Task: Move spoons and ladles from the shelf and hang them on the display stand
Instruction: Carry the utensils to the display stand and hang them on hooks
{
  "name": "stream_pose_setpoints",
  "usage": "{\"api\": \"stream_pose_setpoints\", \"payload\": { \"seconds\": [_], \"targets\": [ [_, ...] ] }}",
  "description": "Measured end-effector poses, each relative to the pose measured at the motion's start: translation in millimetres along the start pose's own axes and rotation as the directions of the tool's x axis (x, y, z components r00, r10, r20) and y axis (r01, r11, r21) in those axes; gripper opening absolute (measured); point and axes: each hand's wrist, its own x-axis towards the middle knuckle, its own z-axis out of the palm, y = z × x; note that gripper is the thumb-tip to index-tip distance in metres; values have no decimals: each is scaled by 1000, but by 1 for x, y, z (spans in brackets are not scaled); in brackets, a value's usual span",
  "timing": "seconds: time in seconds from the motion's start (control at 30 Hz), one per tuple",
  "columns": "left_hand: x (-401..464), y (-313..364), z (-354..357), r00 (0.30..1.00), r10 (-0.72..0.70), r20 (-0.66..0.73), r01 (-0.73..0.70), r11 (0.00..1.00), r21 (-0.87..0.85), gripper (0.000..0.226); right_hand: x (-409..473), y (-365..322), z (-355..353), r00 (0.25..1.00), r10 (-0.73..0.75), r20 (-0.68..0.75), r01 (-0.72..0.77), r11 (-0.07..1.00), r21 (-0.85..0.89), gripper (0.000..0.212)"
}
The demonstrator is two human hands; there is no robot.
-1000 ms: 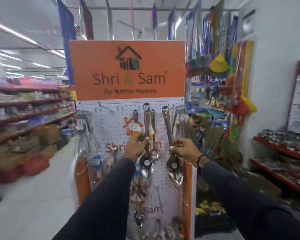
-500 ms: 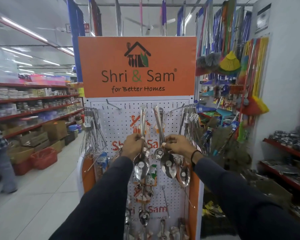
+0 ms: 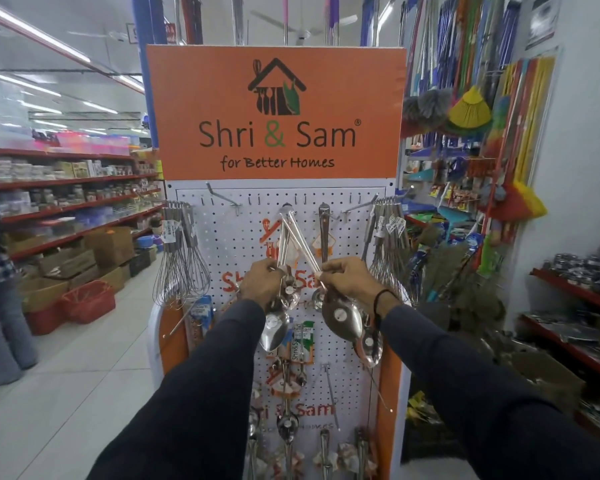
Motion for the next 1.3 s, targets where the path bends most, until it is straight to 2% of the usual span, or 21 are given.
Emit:
{"api": "stream_pose_setpoints", "payload": {
  "seconds": [0.13,0.27,0.4,0.47,0.63,0.67,0.73,0.8,0.87,0.93,0.97,1.03,1.1,1.13,1.2,1.23,1.27,1.3],
  "targets": [
    [16,-5,1,999,-11,40,11,1000,2,25,19,-1,5,998,-42,-41,39,997,-69,34],
    [45,-8,10,998,-33,61,34,999,-7,16,50,7,19,997,-24,-68,17,994,-111,23],
    [89,-18,23,990,-31,138,23,998,61,12,92,25,38,994,-36,-102,15,981,-191,21],
    [104,-24,28,988,-10,154,-3,996,88,19,105,32,47,992,-61,-107,33,969,-243,19],
    [128,-41,47,986,79,147,-117,954,276,27,132,45,55,992,-73,-102,32,936,-349,21],
    [124,-43,50,988,79,130,-118,937,327,28,132,48,54,992,-75,-103,33,932,-362,23],
    [109,-51,54,994,109,3,-97,875,475,38,126,53,49,986,-103,-129,44,916,-399,24],
    [91,-55,60,973,193,-123,-91,818,569,43,110,57,39,968,-162,-193,58,889,-455,22],
    [69,-52,71,937,326,-130,-181,766,617,38,89,58,21,937,-248,-247,82,842,-533,21],
    [49,-47,85,878,478,-14,-354,669,653,32,64,55,0,882,-358,-305,83,756,-649,23],
    [33,-42,97,819,563,113,-492,588,642,29,43,55,-17,847,-403,-347,50,710,-702,25],
    [11,-31,117,619,697,362,-744,374,554,25,14,58,-43,770,-490,-408,-6,634,-773,30],
    [-16,-12,147,414,753,511,-895,233,381,32,-26,69,-80,697,-534,-478,-102,587,-803,35],
    [-34,0,165,348,751,561,-930,202,307,42,-54,77,-103,665,-542,-513,-166,563,-810,37],
    [-76,23,203,264,695,669,-964,178,196,70,-115,96,-153,640,-516,-569,-326,488,-810,39],
    [-101,37,225,222,669,709,-975,171,144,82,-150,104,-181,657,-449,-606,-425,443,-789,44],
    [-117,44,240,203,644,737,-977,178,113,89,-174,112,-199,681,-353,-642,-510,400,-761,59],
    [-151,62,263,153,628,763,-983,173,55,94,-219,118,-228,658,-243,-713,-623,355,-697,75]
  ]
}}
